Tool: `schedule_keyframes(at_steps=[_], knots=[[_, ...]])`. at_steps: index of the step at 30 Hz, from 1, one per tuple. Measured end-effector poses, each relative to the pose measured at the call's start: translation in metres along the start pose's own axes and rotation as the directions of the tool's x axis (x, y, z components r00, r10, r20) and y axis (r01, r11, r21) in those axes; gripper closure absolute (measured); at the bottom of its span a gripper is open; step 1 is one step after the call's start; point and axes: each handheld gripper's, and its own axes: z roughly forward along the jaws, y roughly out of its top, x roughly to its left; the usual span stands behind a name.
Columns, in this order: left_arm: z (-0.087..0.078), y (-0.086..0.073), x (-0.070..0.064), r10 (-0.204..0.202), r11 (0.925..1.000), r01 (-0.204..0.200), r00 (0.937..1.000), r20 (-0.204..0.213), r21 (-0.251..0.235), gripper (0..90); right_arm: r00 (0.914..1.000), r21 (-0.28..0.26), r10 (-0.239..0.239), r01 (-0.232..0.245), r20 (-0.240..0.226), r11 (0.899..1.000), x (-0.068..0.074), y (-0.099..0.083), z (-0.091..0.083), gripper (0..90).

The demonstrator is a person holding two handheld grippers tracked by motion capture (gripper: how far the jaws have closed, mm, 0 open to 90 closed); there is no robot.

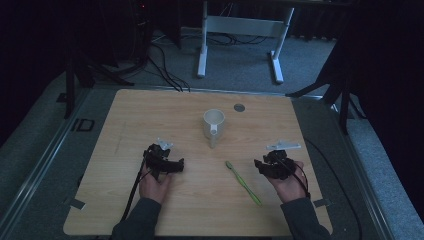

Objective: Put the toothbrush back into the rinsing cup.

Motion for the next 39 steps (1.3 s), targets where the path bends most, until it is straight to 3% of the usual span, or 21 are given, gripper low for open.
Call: schedule_keyframes(at_steps=[27,39], knots=[[0.0,0.0,0.0,0.0,1.0,0.0,1.0,0.001,-0.001,2.4,0.997,0.083,-0.064,0.068,-0.042,0.994,0.022,0.02,0.006,67.3],[0.0,0.0,-0.001,-0.001,1.0,0.001,1.0,0.002,-0.002,2.4,0.9949,0.114,-0.092,0.096,-0.04,0.989,0.03,0.032,0.006,72.2]])
